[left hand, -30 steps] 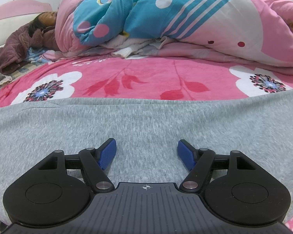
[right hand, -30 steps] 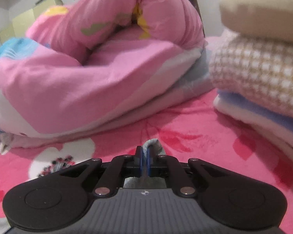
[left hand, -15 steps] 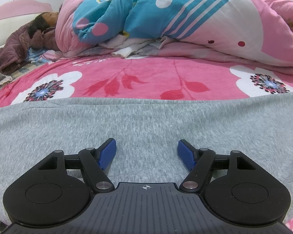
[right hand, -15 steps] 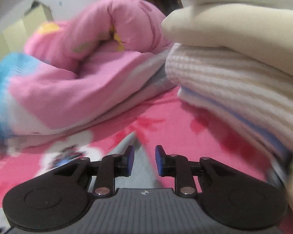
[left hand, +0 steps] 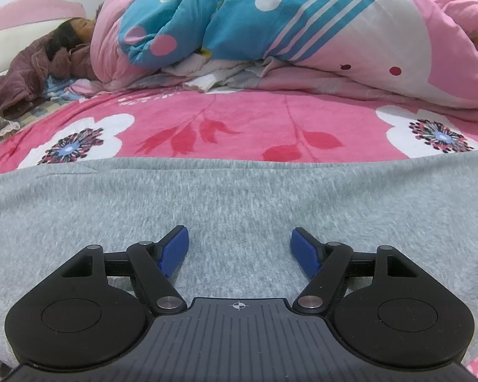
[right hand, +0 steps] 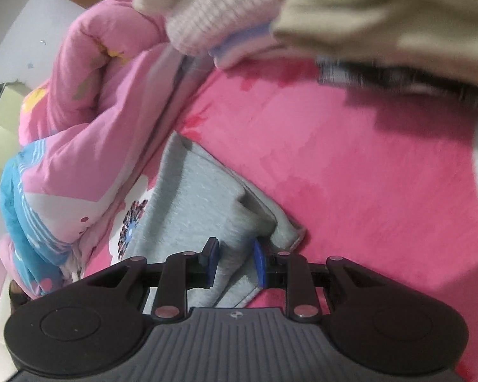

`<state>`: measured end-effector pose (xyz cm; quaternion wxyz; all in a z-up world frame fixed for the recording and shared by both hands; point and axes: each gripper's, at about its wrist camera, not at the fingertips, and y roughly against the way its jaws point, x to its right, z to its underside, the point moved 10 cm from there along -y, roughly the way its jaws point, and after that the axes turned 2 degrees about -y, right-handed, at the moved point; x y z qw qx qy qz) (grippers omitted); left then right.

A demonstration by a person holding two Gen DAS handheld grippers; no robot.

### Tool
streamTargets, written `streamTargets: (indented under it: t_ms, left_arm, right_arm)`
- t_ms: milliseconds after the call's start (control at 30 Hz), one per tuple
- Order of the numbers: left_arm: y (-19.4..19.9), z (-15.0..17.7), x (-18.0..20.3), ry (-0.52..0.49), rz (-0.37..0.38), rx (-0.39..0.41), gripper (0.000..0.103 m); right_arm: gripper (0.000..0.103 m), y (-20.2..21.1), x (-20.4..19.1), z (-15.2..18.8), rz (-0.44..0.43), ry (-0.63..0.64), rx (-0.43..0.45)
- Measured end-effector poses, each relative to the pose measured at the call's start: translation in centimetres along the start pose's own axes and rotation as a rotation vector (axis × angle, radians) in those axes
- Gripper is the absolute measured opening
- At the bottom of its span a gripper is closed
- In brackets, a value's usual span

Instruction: Fold clothes

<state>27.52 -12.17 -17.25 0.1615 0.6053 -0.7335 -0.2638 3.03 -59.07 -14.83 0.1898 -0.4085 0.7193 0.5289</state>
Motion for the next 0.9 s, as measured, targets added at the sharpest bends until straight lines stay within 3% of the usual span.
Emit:
streamTargets:
  t_ms: [167, 300, 467, 533, 633, 733, 800, 900]
  left_arm:
    - [0.0, -0.2, -0.3, 0.02, 0.022, -0.027, 0.073]
    - [-0.1, -0.3, -0.7, 0.034, 0.03, -0.051, 0.073]
    - [-0.3, -0.3, -0.7, 0.027, 0.019, -0.057, 0.073]
    - [-0.3, -0.3, -0.6, 0.023, 0.018, -0.059, 0.073]
    - [-0.3, -0.3, -0.6, 0.017, 0.02, -0.06, 0.073]
    - [-0.3, -0.3, -0.6, 0.013, 0.019, -0.055, 0.073]
    - [-0.3, -0.3, -0.6, 0.011, 0.016, -0.053, 0.073]
    - [-0.4, -0.3, -0.5, 0.012, 0.009, -0.051, 0.074]
  right_arm:
    - [0.004, -0.6, 0.0, 0.1, -0.019, -0.009, 0.019]
    - [0.003, 1.8, -0.8, -0.6, -0.044, 0.014, 0.094]
    - [0.003, 0.5, 2.0, -0.2, 0.041, 0.01, 0.085]
    - [0.003, 0.5, 2.3, -0.1, 0.038, -0.003, 0.087]
    - [0.006, 1.8, 1.8, -0.2, 0.075, 0.014, 0.134]
    - [0.01, 4.9, -0.1, -0.9, 0.206, 0.16, 0.33]
    - [0.01, 5.5, -3.5, -0.1, 0.208, 0.321, 0.412]
    - [0.01, 1.5, -11.1, 5.4, 0.045, 0.617, 0.274]
